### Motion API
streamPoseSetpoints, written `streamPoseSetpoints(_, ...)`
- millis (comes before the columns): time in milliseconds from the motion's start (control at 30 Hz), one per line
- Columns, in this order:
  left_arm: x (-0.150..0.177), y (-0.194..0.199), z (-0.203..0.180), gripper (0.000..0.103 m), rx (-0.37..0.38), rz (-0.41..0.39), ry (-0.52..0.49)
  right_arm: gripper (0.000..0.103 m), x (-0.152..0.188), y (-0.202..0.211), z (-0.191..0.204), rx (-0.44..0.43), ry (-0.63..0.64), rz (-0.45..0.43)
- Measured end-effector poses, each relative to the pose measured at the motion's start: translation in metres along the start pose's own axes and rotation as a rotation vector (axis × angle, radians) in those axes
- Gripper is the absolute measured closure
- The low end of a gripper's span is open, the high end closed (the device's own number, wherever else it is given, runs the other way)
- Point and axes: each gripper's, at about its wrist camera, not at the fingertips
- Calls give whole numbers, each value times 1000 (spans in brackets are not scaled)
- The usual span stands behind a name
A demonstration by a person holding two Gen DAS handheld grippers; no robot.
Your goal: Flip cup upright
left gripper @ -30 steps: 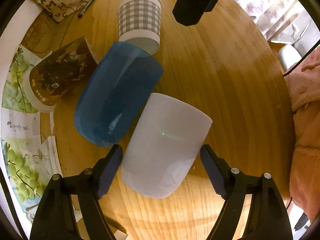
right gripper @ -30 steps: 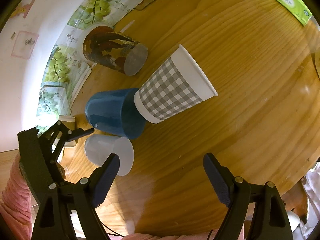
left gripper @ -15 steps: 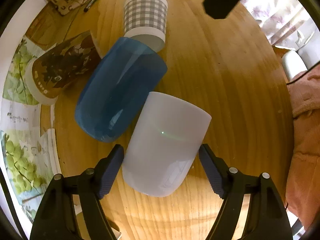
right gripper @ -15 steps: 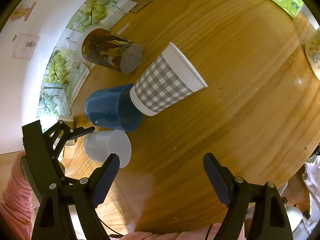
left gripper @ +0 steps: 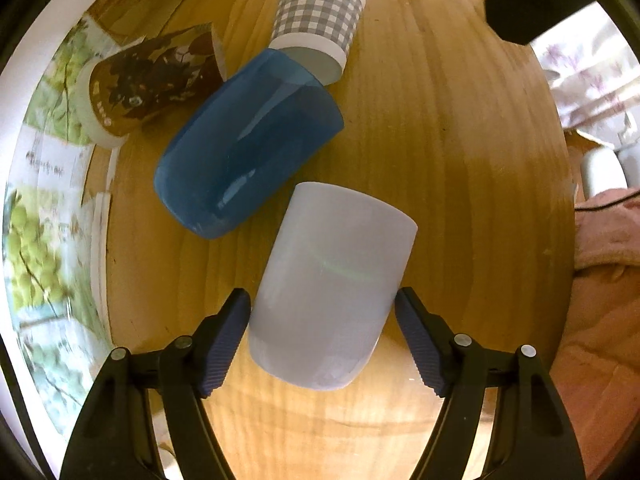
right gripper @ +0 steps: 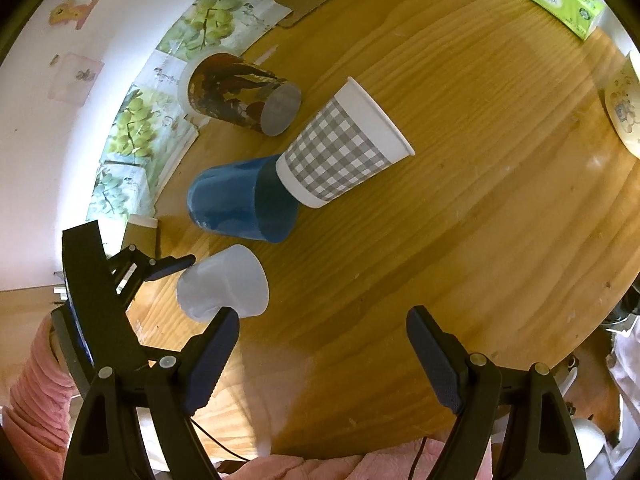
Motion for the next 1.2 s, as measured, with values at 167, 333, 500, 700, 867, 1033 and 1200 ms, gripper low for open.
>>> streamPoseSetpoints(167, 3, 5, -14, 26, 17, 28, 96, 17, 8, 7, 0, -13, 28, -6)
streamPoseSetpoints(333, 5, 14, -34, 26, 41, 52, 205, 17, 15, 12, -4, -28, 63, 6)
streamPoseSetpoints(500, 3, 23, -54, 26, 79, 72, 331, 17, 20, 18, -10, -41, 106, 21)
streamPoseSetpoints(700, -3, 33, -86, 26, 89, 64, 445, 17, 25, 27, -19, -52, 171, 34)
streamPoseSetpoints(867, -8, 33, -114, 26, 83, 49, 546, 17, 29, 39, -26, -57, 237, 41)
streamPoseSetpoints(1033, -11, 34, -140, 26, 69, 36, 667, 17, 34, 48, -31, -57, 299, 48)
streamPoseSetpoints(1200, -19, 26, -140, 26, 90, 14, 794, 17, 38, 49, -36, -55, 355, 69)
Point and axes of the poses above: each gripper's, at about its wrist camera, not at the fingertips, and y roughly against the way its jaws point, z to its left, x to its underside
